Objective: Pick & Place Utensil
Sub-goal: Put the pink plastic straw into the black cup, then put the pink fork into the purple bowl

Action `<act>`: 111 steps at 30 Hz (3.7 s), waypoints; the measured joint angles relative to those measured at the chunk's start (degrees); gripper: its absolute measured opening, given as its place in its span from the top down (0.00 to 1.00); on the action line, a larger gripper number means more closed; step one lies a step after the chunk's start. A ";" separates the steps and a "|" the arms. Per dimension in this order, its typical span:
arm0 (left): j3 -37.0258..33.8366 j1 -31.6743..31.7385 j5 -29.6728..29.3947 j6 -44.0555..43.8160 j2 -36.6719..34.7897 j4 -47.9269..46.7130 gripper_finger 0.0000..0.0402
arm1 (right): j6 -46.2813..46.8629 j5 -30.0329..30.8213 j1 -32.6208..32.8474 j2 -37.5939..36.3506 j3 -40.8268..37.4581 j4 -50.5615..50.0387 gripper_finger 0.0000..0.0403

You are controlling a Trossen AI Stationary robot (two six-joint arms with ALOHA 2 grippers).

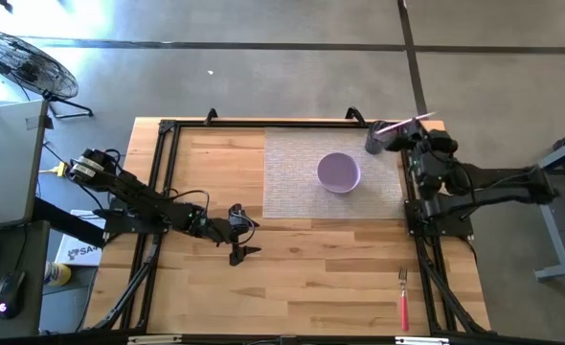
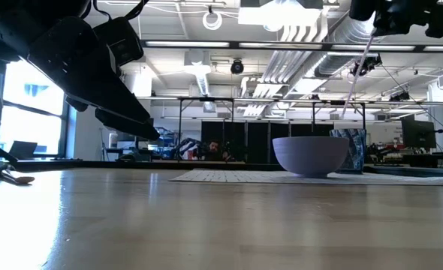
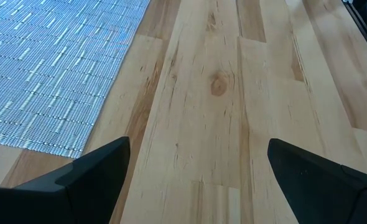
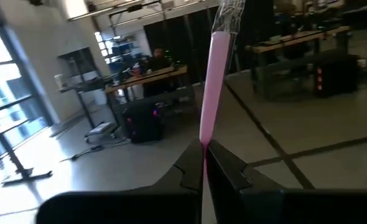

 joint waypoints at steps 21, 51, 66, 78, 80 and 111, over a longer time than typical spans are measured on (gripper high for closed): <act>0.00 0.00 0.00 0.00 0.00 0.00 0.06 | 0.94 -20.93 -20.58 17.71 0.00 -1.00 0.91; 0.00 0.00 0.02 0.00 0.00 -0.02 0.06 | -9.55 -50.23 -4.48 12.83 14.41 -0.50 0.59; 0.00 0.01 0.02 0.00 0.00 -0.02 0.06 | 13.25 -53.87 22.89 33.21 17.75 1.58 0.60; 0.00 0.02 0.02 0.00 0.00 -0.02 0.06 | 57.88 -63.73 35.91 51.23 34.91 -32.38 0.60; 0.00 0.00 0.02 0.00 0.00 -0.02 0.06 | 65.61 -69.80 37.04 53.35 36.14 -37.49 0.60; 0.00 0.02 0.02 0.02 0.00 0.00 0.06 | 91.00 -124.91 45.63 63.43 23.20 -38.85 0.60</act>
